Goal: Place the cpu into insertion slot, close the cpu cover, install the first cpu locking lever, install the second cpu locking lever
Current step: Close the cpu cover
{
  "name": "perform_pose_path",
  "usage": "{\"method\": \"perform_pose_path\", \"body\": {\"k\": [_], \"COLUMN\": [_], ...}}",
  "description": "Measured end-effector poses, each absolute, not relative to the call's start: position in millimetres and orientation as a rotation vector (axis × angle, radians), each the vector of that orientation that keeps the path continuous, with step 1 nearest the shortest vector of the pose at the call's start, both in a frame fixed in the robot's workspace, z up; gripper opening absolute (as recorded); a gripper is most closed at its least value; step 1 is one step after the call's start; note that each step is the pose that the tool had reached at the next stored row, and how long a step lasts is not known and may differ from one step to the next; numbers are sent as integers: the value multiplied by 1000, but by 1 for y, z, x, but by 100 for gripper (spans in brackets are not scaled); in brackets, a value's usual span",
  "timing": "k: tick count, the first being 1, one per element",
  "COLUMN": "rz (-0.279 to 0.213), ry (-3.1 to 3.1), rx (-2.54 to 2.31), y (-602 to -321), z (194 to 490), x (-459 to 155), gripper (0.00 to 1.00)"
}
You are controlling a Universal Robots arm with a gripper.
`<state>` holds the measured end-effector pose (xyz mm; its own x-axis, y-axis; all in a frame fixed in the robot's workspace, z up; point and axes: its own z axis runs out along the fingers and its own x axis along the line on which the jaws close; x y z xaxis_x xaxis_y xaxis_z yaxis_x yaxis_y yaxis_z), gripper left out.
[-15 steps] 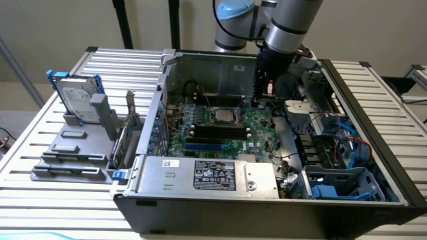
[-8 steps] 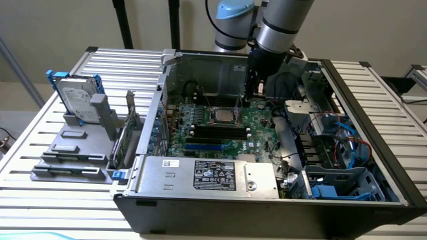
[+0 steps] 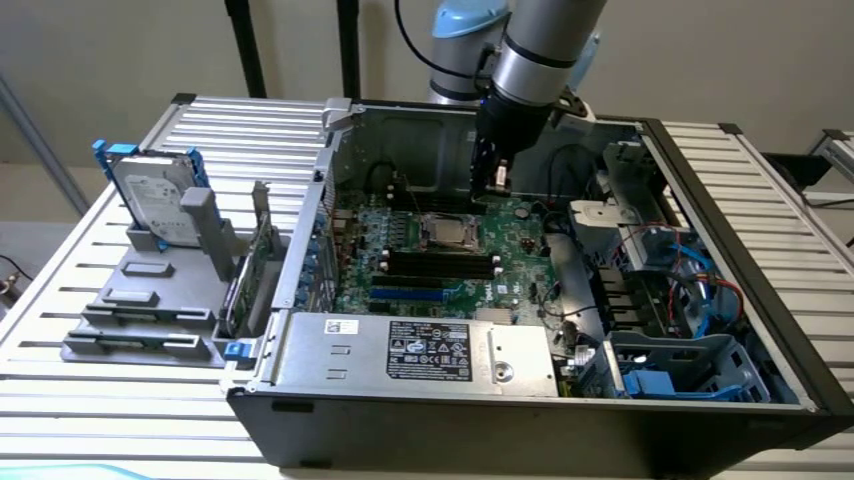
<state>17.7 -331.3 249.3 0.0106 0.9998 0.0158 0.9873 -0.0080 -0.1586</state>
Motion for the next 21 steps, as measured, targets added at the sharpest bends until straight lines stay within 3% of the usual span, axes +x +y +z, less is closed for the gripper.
{"method": "perform_pose_path", "body": {"k": [21], "rz": [180], "ry": [-2102], "rx": [-2119], "y": [-343], "z": [237], "x": [-34], "gripper": [11]}}
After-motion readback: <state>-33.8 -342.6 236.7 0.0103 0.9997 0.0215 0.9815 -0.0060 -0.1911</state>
